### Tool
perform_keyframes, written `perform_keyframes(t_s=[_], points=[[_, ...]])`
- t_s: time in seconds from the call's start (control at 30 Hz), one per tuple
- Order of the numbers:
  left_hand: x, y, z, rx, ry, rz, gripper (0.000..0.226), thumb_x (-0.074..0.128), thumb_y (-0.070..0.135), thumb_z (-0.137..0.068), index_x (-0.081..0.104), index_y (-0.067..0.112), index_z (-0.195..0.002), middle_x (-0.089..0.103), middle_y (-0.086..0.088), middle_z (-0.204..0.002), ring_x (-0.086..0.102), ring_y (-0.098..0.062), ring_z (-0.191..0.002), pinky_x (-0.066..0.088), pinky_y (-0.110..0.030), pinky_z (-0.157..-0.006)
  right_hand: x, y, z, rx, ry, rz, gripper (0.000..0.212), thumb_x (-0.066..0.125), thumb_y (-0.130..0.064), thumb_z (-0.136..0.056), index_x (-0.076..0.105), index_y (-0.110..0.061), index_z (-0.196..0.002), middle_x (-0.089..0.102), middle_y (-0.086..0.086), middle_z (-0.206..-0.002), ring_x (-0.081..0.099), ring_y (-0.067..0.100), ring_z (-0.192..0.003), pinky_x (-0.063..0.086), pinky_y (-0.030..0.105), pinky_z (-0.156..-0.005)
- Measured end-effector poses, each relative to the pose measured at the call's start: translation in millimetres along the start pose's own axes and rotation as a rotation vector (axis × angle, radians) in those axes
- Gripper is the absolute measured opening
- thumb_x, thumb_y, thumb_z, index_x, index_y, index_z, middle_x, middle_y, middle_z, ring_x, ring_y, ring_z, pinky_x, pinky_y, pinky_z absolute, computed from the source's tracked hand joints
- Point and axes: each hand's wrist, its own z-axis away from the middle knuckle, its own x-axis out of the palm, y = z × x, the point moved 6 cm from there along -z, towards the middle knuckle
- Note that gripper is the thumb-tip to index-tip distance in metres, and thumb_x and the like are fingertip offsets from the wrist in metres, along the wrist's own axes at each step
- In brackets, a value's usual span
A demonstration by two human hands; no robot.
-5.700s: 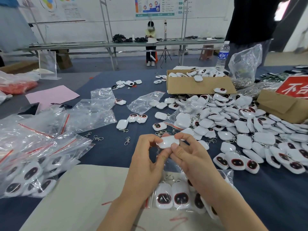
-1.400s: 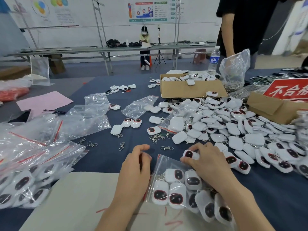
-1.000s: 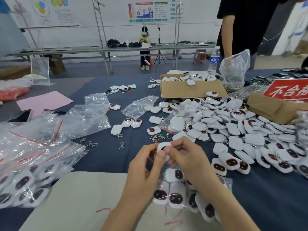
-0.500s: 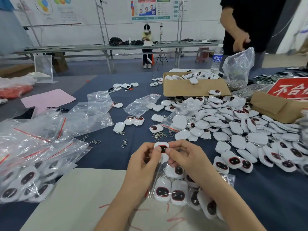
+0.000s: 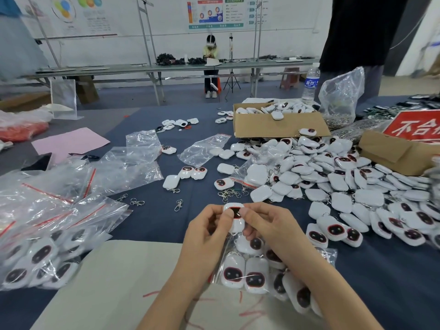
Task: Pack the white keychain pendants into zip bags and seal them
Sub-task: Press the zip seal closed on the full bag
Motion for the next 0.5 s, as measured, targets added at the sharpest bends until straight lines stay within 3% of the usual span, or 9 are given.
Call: perform_keyframes(t_s=[0.2,0.5], points=[[1.4,-2.4,0.3,-0.005,-0.024,-0.01,0.015,0.06,0.029,-0.1,0.073,0.026,-0.093,0.073,0.005,-0.08,0.063,-0.001,-0.069,0.048,-0.012,-0.063,-1.9,-0.3,2.4,-0.007,0.042,0.066,0.011,0.066,-0.028,-0.096,0.073,-0.021,-0.101,0.067,-0.001,-0.063,0.059,0.008,-0.056,0.051,0.016,-0.059],[3.9,-3.7,1.8,-0.007,-0.036,0.0,0.014,0.059,0.031,-0.101,0.072,0.029,-0.098,0.075,0.004,-0.087,0.067,-0.005,-0.076,0.05,-0.014,-0.067,-2.3,-1.3,3.0,0.01,0.075,0.082,0.013,0.066,-0.025,-0.096,0.074,-0.016,-0.099,0.065,-0.002,-0.059,0.057,0.008,-0.057,0.052,0.019,-0.059]])
